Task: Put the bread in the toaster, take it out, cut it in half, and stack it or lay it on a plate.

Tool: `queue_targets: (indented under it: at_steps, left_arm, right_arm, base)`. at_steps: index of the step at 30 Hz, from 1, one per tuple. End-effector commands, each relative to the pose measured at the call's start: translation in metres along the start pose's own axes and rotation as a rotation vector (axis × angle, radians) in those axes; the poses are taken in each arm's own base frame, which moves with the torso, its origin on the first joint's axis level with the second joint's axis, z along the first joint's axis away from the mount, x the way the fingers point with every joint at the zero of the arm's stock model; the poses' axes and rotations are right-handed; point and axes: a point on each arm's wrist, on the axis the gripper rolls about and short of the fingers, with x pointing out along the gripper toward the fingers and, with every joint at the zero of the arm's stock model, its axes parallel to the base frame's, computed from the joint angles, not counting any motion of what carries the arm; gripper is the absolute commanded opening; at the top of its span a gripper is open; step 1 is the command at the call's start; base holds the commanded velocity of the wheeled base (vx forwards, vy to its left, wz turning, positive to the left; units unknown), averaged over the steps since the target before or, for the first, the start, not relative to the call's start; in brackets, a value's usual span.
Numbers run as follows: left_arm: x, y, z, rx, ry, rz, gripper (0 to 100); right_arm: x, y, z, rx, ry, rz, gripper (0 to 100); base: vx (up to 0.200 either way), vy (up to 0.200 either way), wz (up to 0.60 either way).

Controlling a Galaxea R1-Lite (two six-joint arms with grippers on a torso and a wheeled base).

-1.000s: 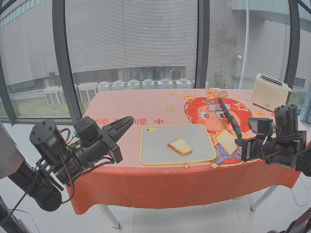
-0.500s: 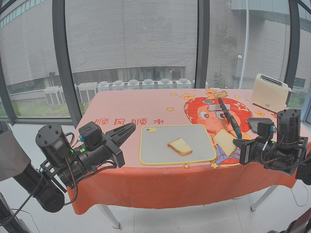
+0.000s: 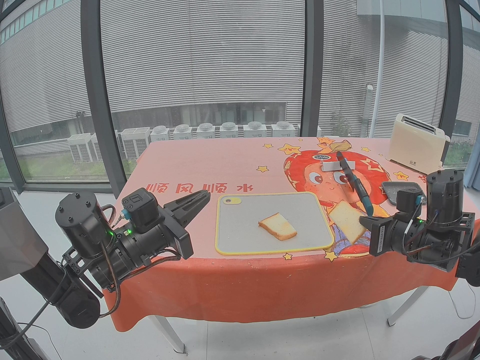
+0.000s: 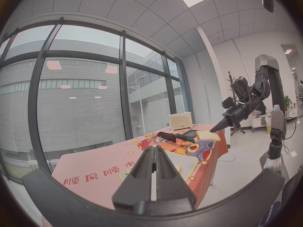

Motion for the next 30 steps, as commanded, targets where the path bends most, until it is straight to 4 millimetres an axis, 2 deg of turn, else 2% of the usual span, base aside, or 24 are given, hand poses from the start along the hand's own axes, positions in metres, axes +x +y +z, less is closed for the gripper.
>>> queue_targets:
  at_steps: [1, 30]
  left_arm:
    - [0.0003, -0.0003, 0.0021, -0.004, -0.019, 0.0, 0]
    - [-0.0006, -0.0005, 0.0018, -0.014, -0.016, 0.0, 0]
  right_arm:
    - [0.0005, 0.0004, -0.0004, -0.001, 0.002, 0.001, 0]
    - [0.0001, 0.0003, 0.0, 0.001, -0.002, -0.002, 0]
  base:
    - [0.0, -0.2, 0.0]
    - [0.0, -0.2, 0.0]
